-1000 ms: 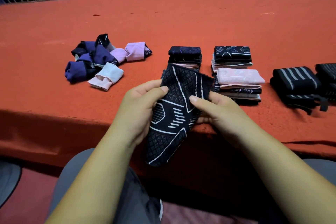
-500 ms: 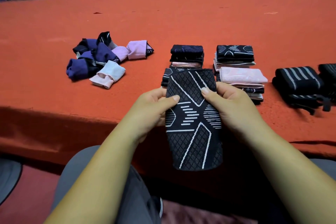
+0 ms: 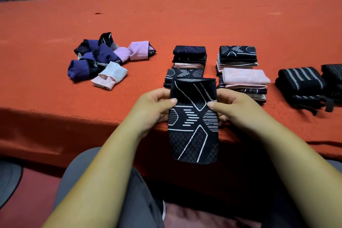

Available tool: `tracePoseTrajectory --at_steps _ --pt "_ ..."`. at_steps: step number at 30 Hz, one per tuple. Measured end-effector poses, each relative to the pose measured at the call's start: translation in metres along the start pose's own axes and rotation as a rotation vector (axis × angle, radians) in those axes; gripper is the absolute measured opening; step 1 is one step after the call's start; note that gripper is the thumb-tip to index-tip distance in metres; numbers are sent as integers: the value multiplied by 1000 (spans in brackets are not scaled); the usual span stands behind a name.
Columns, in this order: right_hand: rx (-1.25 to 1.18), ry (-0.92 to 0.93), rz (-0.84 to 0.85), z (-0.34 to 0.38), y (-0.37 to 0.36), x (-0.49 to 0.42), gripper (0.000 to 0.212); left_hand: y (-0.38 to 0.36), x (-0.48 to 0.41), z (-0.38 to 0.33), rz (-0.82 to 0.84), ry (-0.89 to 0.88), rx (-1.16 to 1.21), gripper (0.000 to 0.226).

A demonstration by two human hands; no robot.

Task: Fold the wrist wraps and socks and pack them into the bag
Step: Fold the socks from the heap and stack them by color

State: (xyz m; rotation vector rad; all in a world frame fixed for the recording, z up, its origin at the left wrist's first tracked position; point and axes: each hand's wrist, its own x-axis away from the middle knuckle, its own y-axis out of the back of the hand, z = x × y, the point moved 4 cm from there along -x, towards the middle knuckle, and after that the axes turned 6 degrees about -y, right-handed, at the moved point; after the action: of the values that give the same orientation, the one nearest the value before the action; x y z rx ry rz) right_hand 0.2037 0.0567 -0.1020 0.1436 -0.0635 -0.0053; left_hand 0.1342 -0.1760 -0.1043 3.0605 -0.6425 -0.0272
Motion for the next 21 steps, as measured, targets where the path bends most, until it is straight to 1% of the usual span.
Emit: tracePoseTrajectory --at_steps 4,7,9,12,14,16,17,18,19,20,21 --pt "-83 -3 44 -1 1 -1 33 2 -1 0 19 -20 9 23" --pt "-135 -31 14 3 0 3 37 0 1 -2 10 -20 41 26" --pt "-109 -62 -21 4 0 6 40 -1 2 -4 2 -16 46 27" --pt "-104 -105 -28 5 -1 7 43 -3 4 -5 1 9 44 30" --pt "-149 -110 4 5 -3 5 38 -2 4 -4 -16 15 58 31" --pt "-135 -96 41 3 -3 5 22 -3 3 -5 -24 6 98 30" --pt "-59 -77 43 0 -2 4 16 -5 2 -5 -9 3 133 27" --pt "55 -44 24 0 0 5 16 -7 3 -5 5 -3 150 21" --pt "156 -2 -9 -1 2 4 15 -7 3 -3 19 -7 138 12" --pt "207 39 -32 0 1 4 12 -6 2 0 36 -9 94 8" --pt "210 60 -43 0 0 4 13 -4 1 3 56 -3 17 19"
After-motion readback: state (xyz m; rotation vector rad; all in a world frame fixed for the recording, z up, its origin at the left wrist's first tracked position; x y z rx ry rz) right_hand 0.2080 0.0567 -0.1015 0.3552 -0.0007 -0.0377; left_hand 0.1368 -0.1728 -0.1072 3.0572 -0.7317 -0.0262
